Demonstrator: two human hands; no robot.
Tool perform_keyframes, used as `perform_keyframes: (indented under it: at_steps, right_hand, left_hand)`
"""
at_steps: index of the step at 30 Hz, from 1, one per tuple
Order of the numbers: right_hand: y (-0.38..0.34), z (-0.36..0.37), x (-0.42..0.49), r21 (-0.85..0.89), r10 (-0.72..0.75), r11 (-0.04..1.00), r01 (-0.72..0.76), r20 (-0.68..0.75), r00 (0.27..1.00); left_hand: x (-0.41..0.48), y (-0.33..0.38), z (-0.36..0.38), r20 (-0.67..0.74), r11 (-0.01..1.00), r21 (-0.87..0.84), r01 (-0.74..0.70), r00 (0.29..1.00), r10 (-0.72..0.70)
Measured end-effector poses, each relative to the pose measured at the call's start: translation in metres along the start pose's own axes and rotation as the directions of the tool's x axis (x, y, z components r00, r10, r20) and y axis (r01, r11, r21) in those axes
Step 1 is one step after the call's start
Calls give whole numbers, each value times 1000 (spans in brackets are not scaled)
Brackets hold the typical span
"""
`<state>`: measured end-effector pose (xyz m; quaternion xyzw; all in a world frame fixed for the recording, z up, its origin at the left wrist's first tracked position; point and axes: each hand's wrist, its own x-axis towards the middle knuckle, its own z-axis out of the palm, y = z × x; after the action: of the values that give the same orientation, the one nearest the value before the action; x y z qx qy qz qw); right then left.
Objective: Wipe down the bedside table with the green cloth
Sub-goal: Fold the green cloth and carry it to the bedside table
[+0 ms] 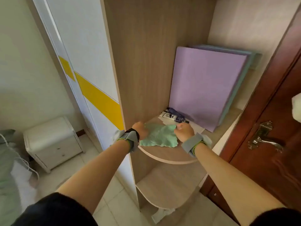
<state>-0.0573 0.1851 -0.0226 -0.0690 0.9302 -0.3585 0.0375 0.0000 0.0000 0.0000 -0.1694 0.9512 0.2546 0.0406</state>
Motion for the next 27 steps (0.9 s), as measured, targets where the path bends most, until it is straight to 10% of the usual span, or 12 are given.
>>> perform_keyframes:
  at_steps: [10,15,22,27]
  right_hand:
    - [-17,19,15,-119,82,990,-82,1,997]
    - [-38,2,-5,105,-169,978,181,-112,979]
    - [-138,-15,-55,248,-564,742,623,-270,780]
    - [-229,31,-61,368,-668,564,739,-322,671]
  left_hand:
    - [35,-5,17,-33,994,-109,8,999,-12]
    - [12,-13,-8,-130,929,-354,-108,989,65]
    - [-46,-60,-97,-265,509,-800,-317,948,174]
    - [-64,-119,-167,-477,407,-800,-441,879,15]
